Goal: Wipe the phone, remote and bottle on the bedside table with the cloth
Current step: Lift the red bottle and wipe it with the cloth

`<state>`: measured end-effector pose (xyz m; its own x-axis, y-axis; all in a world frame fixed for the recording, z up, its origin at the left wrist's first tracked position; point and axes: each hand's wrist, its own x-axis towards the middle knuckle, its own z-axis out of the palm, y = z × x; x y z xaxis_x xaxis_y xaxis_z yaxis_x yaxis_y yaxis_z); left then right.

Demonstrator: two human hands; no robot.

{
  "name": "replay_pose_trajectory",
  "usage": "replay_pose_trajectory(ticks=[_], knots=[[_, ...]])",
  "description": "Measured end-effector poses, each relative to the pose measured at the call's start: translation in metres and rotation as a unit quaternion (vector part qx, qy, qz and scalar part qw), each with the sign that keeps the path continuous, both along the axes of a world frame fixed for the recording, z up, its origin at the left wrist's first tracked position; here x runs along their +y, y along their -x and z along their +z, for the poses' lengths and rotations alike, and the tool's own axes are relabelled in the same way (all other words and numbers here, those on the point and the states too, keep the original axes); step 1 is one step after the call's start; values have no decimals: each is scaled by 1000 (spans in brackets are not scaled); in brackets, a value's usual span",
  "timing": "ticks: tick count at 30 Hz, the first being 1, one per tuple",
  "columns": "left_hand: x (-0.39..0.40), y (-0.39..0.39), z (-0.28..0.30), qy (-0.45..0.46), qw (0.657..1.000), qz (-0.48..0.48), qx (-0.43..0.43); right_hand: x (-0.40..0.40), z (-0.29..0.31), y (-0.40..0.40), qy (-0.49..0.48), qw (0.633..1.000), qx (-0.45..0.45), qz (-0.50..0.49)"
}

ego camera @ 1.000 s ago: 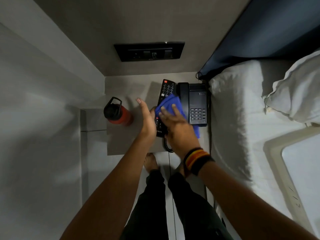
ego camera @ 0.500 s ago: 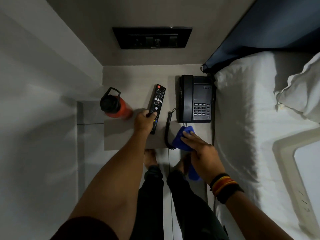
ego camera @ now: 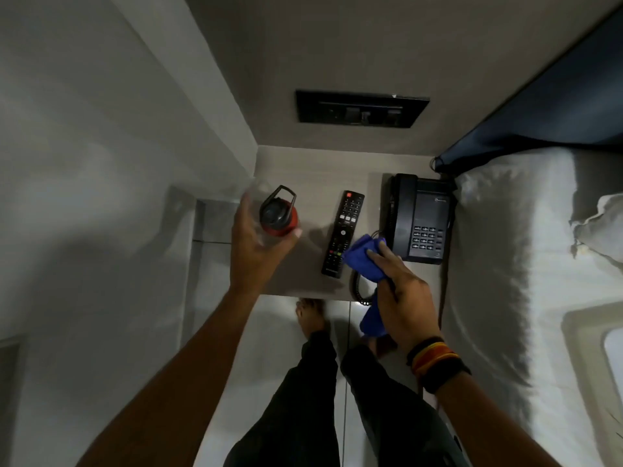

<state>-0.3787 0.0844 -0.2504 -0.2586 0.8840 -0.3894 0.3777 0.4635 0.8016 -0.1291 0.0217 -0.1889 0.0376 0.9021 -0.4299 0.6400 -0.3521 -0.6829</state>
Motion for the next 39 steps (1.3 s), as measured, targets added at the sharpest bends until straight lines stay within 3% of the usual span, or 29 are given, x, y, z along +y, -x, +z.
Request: replay_pose_trajectory(ticks=[2,5,8,12,16,19,22,25,27,30,32,34,39], knots=[[34,2,1,10,999,-36,-5,10,0,9,-18,1000,5,13],[71,0,7,14,995,-78,61,27,3,19,-29,999,37,22],[94,0,25,27,996,-30,85,48,18,30,-61,995,79,22],[111,3,48,81,996,39,19,85,48,57,-161,981,98,48],[121,4,68,102,985,83,-110,103,42,92,-218,957,29,191],[124,3,82,125,983,104,-84,84,11,92,-241,908,-115,324],[115,6,85,161,979,92,-83,48,-8,71,-227,870,-149,411],[105,8,84,157,982,79,-62,13,-24,51,-193,880,-160,404],[104,13,85,126,988,91,-25,-4,-36,38,-107,909,-151,373],[107,20,87,95,990,103,-22,-9,-27,31,-7,979,-51,196],[104,17,89,87,993,81,-5,7,-3,42,-60,995,23,77],[97,7,90,83,994,54,37,32,21,60,-142,988,56,16],[94,-4,89,90,993,63,37,53,18,88,-229,963,50,134]])
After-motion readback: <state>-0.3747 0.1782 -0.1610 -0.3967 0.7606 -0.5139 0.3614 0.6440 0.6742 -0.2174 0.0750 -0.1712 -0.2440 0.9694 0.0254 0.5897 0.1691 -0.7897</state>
